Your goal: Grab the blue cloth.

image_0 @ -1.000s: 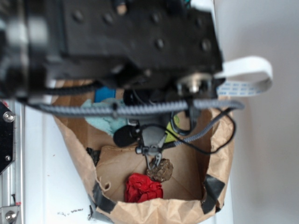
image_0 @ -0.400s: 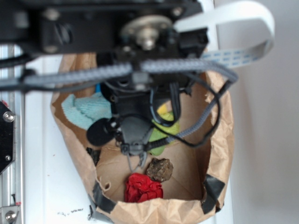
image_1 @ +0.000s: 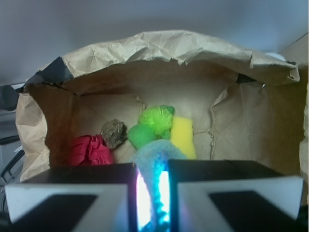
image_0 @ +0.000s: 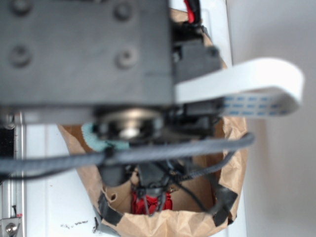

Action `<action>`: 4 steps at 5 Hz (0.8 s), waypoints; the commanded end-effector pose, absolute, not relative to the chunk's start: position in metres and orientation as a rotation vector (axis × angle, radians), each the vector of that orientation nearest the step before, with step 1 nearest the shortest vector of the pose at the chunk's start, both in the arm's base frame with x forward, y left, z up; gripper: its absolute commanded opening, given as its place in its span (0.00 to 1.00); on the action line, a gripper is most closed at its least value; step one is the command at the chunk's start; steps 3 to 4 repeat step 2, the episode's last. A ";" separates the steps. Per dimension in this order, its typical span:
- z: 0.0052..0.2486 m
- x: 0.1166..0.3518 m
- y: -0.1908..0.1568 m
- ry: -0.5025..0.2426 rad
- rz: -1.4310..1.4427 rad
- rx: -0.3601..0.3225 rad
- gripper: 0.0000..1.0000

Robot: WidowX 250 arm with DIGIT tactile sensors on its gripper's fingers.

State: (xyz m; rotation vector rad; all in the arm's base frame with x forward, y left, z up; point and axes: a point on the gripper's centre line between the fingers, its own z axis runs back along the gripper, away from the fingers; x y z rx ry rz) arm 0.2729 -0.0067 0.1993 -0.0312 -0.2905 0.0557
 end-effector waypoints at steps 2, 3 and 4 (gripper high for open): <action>0.207 0.283 -0.013 -0.356 0.039 -0.017 0.00; 0.207 0.283 -0.013 -0.356 0.039 -0.017 0.00; 0.207 0.283 -0.013 -0.356 0.039 -0.017 0.00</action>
